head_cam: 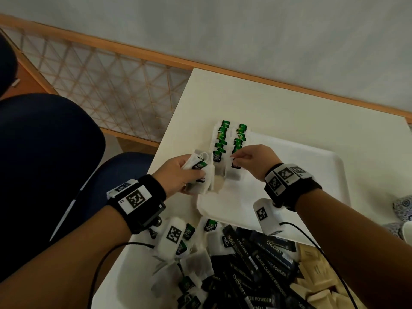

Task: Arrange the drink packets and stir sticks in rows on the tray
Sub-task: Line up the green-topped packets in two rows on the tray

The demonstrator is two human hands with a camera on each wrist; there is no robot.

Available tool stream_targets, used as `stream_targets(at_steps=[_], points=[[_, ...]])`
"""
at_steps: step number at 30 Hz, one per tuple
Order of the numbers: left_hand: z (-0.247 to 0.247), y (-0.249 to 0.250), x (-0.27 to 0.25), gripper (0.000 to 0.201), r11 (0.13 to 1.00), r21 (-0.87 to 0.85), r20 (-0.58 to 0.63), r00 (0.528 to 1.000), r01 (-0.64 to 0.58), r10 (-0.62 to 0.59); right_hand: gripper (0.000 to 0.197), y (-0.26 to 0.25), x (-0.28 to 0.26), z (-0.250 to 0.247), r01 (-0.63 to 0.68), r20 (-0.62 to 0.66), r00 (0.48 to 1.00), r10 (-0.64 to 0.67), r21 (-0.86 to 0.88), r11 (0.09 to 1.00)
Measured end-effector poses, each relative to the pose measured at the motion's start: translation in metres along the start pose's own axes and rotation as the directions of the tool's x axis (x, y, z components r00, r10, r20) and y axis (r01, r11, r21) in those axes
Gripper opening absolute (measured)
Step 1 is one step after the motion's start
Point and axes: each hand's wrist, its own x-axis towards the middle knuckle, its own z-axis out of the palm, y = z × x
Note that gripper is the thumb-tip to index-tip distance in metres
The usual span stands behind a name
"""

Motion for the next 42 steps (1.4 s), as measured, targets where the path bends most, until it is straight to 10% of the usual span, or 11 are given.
stream_targets(at_steps=[8,18,42], points=[[0.018,0.001,-0.002,0.023,0.998,0.057,0.091,0.996,-0.007,0.002,0.023,-0.012,-0.011,-0.008,0.106,-0.102,0.990,-0.102,0.028,0.994],[0.013,0.000,-0.010,0.024,0.992,0.122,0.097,0.995,-0.036,0.024,0.006,-0.051,-0.026,-0.010,0.158,0.166,0.963,-0.211,0.285,0.945],[0.005,-0.012,-0.008,0.012,0.996,-0.039,0.068,0.995,0.076,-0.073,0.023,-0.041,-0.030,-0.008,0.004,0.103,0.992,-0.071,0.541,0.841]])
